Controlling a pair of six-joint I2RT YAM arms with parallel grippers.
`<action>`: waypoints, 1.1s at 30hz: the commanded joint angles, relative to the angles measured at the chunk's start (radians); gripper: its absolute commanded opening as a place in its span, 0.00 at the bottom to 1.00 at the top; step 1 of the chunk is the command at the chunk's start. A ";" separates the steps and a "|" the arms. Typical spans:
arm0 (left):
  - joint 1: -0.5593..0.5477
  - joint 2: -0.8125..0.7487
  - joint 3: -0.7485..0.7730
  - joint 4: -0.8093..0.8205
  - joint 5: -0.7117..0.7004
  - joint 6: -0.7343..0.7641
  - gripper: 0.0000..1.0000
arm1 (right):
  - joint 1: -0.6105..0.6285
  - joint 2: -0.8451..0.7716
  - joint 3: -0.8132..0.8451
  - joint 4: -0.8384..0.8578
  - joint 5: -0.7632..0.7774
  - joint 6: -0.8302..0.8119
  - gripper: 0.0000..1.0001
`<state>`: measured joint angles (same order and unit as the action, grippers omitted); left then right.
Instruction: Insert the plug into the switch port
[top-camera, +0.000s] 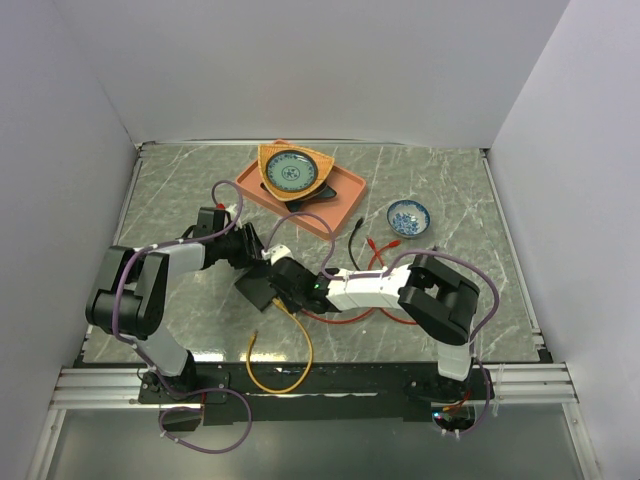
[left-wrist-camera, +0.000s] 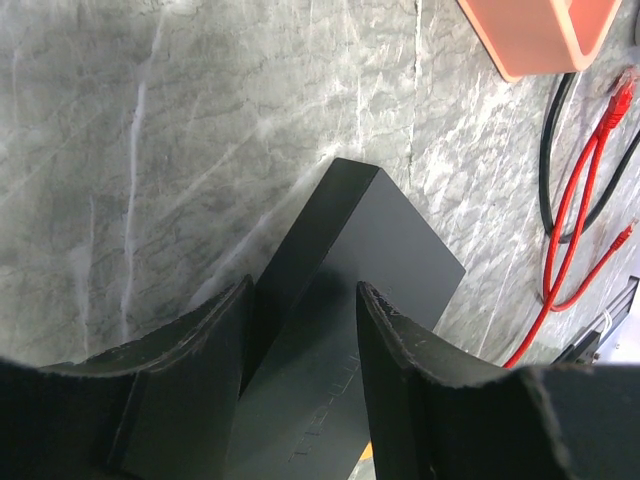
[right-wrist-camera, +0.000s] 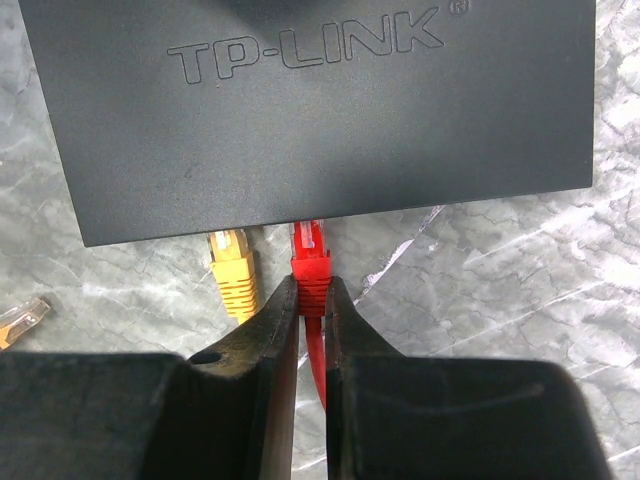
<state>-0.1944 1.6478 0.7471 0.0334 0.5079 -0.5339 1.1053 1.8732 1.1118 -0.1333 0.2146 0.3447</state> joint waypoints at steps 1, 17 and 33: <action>-0.033 0.035 -0.005 -0.087 0.066 0.005 0.50 | -0.041 0.012 0.039 0.167 0.063 0.019 0.00; -0.034 0.060 -0.009 -0.090 0.069 0.009 0.47 | -0.094 0.037 0.105 0.189 0.037 0.033 0.00; -0.033 0.047 -0.029 -0.076 0.058 -0.017 0.38 | -0.093 0.075 0.177 0.146 0.169 0.162 0.00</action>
<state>-0.1932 1.6802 0.7593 0.1123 0.4717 -0.5198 1.0557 1.9324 1.2121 -0.1967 0.1997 0.4431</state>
